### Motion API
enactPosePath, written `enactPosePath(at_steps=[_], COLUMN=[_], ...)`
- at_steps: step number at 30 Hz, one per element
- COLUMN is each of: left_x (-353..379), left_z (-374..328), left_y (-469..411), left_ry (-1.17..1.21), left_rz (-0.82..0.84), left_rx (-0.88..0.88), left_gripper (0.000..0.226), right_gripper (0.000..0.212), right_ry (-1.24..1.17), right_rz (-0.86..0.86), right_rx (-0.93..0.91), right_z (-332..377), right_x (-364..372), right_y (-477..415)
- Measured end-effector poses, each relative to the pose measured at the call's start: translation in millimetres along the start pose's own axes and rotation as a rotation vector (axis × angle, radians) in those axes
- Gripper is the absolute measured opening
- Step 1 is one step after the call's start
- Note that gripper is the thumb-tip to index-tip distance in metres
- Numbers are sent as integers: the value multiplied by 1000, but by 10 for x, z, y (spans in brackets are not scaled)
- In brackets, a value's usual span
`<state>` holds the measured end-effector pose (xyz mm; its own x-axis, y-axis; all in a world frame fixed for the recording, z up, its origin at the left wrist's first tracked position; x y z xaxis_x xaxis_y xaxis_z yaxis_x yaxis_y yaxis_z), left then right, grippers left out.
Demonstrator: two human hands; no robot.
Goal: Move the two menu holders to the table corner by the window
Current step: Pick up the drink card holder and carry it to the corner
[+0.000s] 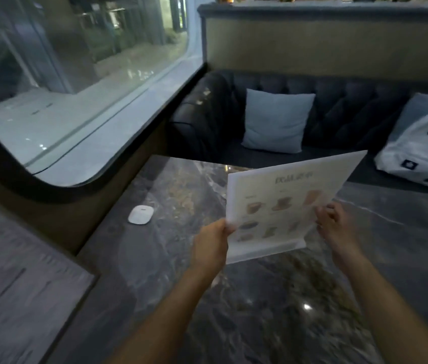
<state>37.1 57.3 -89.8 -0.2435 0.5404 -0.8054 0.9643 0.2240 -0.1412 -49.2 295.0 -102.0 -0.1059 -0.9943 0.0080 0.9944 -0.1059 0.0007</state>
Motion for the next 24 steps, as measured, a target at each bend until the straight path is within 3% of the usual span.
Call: enactPosePath(at_steps=[4, 7, 11, 24], left_x=[-332, -564, -806, -1338], left_z=[439, 752, 1158, 1939], left_y=[-14, 14, 44, 224], left_ry=[-32, 14, 18, 101], left_rz=[-59, -116, -166, -304], left_rx=[-97, -151, -257, -364], left_gripper=[19, 15, 16, 18], right_gripper=[5, 13, 9, 8], right_ry=[4, -29, -44, 14], right_rz=[104, 146, 258, 431], right_rx=[2, -25, -6, -73], right_z=[-1, -3, -41, -50], right_x=[672, 1151, 1658, 2907], right_y=[-90, -67, -31, 96])
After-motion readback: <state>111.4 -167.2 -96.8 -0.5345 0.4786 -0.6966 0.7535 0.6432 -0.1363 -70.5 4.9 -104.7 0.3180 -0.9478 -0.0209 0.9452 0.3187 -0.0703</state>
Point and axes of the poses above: each hand's wrist, its own y-axis away from the middle knuckle, its own x-axis out of the palm, z = x × y, the point moved 1 cm from there along -y, towards the middle knuckle, and after that the axes turned 10 degrees about -y, right-handed, at the moved point
